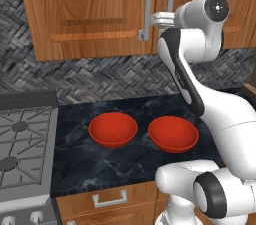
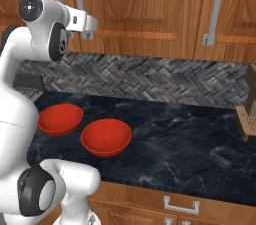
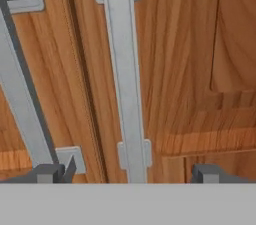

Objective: Open the cabinet. Pick the bowls from the counter and place them in the cabinet. Then close the cabinet.

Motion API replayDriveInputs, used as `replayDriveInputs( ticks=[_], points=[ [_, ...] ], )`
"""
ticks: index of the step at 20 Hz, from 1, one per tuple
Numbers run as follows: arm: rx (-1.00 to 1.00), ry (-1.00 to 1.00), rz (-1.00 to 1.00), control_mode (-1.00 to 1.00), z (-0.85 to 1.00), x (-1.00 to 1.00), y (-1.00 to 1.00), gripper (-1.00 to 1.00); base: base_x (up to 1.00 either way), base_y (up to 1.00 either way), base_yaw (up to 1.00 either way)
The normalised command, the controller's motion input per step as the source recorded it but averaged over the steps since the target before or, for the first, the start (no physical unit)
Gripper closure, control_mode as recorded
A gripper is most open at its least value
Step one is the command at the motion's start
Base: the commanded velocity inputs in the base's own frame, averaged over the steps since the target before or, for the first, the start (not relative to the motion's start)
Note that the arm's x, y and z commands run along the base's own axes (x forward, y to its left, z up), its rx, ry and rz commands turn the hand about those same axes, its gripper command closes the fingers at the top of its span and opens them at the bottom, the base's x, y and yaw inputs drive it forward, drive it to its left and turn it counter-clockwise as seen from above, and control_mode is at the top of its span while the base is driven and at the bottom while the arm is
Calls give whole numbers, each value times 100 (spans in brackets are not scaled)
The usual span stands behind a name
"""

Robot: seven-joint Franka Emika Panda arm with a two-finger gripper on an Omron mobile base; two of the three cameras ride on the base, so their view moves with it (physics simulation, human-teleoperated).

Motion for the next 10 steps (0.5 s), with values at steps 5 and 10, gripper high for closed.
replayDriveInputs(
  ticks=[5,10],
  points=[
    [0,0,0,-100,0,41,0,-100,0,0,0],
    [0,0,0,-100,0,40,0,-100,0,0,0]
  ],
)
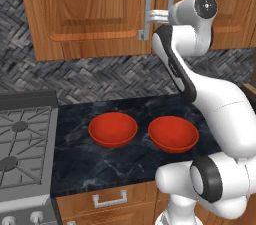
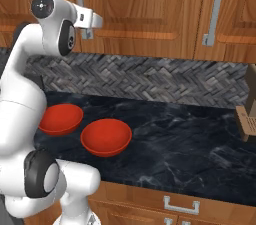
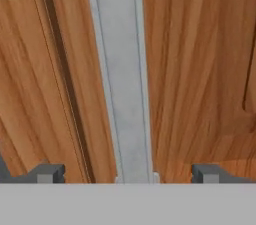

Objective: Open the cabinet. Pick the bowls from the counter and place them in the cabinet. Then close the cabinet.

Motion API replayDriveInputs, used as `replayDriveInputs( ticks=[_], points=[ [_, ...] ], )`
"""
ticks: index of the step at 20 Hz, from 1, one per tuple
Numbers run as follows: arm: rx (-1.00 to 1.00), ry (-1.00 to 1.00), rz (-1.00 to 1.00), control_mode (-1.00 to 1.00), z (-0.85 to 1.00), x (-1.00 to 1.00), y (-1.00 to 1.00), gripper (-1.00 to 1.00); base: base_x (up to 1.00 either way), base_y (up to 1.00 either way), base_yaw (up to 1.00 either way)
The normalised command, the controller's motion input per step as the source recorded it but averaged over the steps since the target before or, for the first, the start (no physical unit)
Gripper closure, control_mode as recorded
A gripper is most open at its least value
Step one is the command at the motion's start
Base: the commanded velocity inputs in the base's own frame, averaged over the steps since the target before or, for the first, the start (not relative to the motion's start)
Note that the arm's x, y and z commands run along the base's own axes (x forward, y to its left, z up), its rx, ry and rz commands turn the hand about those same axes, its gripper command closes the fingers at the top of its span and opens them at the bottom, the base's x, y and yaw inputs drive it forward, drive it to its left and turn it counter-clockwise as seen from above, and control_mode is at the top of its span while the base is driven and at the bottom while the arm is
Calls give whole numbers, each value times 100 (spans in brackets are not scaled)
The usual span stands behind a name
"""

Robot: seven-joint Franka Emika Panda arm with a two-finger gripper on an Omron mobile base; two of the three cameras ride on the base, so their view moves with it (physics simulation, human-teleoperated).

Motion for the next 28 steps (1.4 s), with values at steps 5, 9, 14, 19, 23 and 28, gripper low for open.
replayDriveInputs(
  ticks=[5,9,14,19,23,28],
  points=[
    [0,0,0,-100,0,41,-2,-100,0,0,0],
    [0,0,0,-100,-1,43,-2,-100,0,0,0],
    [0,0,0,-100,-9,41,0,-100,0,0,0],
    [0,-6,0,-100,-28,40,0,100,0,0,0],
    [0,-1,0,-100,-17,54,0,100,0,0,0],
    [0,0,0,-100,-5,52,0,100,0,0,0]
  ],
)
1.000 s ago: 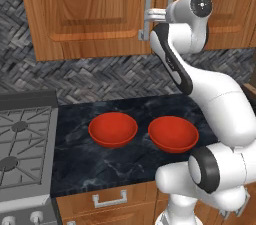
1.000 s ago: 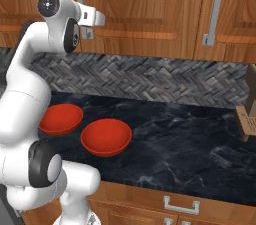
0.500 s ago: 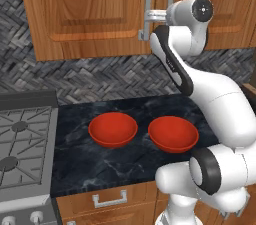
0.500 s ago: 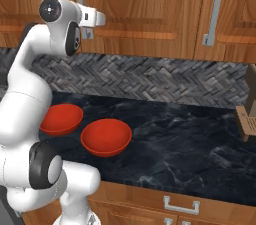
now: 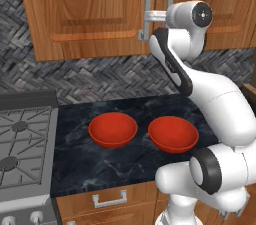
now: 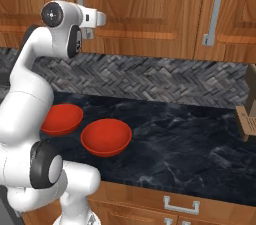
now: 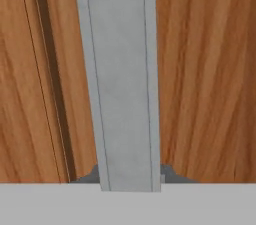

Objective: Open the cabinet. Pick the bowls from the counter and place them in the cabinet. Then close the cabinet.

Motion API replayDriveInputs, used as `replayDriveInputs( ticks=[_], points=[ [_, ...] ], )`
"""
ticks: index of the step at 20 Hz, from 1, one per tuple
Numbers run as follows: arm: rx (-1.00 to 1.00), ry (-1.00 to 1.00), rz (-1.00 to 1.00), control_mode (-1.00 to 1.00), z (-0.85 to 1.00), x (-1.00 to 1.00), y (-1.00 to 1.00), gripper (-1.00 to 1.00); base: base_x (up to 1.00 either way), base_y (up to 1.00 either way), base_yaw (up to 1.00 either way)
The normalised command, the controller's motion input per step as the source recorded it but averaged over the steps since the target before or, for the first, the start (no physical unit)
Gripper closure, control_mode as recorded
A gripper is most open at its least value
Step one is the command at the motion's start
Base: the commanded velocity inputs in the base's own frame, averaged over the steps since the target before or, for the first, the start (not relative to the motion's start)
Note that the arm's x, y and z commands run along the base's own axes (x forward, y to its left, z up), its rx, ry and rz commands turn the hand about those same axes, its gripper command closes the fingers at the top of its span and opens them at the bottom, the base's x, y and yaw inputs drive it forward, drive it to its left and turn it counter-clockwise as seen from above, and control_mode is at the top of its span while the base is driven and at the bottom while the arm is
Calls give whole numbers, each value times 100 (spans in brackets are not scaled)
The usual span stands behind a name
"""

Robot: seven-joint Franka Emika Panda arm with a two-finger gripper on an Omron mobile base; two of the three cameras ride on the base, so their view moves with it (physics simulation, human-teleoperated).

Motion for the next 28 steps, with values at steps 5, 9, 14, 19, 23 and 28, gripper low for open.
replayDriveInputs(
  ticks=[5,9,14,19,23,28],
  points=[
    [0,0,0,-100,0,-15,0,100,0,0,0],
    [1,-5,-1,-100,0,-97,-10,100,0,0,0],
    [10,-8,-7,-100,0,-100,-54,100,0,0,0],
    [21,-5,-13,-100,4,-100,-95,100,0,0,0],
    [26,1,-15,-100,23,-100,-100,100,0,0,0],
    [24,7,-15,-100,37,-100,-100,100,0,0,0]
  ],
)
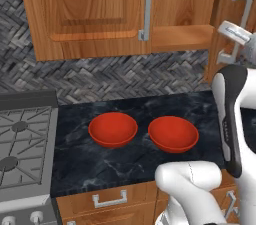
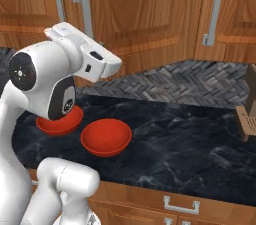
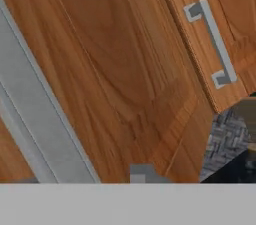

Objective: Open the cabinet. Pick the bowls from the counter and place them in the cabinet. Then close the cabinet.

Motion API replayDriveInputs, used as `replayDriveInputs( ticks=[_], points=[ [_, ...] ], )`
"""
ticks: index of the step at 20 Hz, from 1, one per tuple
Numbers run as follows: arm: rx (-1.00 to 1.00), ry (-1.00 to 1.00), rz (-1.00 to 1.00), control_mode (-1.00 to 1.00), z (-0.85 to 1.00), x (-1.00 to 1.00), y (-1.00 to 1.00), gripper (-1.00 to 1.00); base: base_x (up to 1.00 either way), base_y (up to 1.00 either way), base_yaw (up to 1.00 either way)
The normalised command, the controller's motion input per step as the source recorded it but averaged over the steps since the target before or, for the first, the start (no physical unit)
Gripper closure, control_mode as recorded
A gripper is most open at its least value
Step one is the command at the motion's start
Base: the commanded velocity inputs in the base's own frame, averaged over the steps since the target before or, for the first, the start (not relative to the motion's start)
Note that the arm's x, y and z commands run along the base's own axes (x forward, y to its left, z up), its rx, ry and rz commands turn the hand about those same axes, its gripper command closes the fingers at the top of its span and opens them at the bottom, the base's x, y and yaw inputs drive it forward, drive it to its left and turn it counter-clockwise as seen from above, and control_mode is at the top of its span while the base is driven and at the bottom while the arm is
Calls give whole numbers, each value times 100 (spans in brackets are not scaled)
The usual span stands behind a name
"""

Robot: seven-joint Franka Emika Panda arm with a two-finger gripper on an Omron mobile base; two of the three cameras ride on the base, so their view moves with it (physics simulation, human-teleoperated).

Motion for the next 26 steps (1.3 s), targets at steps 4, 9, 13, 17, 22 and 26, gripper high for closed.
replayDriveInputs(
  ticks=[4,9,13,17,22,26],
  points=[
    [22,15,-14,-100,29,-100,-100,100,0,0,0],
    [16,9,-12,-100,2,-100,-76,100,0,0,0],
    [-8,-5,0,-100,-48,-100,72,-100,0,0,0],
    [-4,-31,-1,-100,0,-100,20,-100,0,0,0],
    [0,-22,-5,-100,15,-69,39,-100,0,0,0],
    [17,-3,-8,-100,0,-5,69,-100,0,0,0]
  ],
)
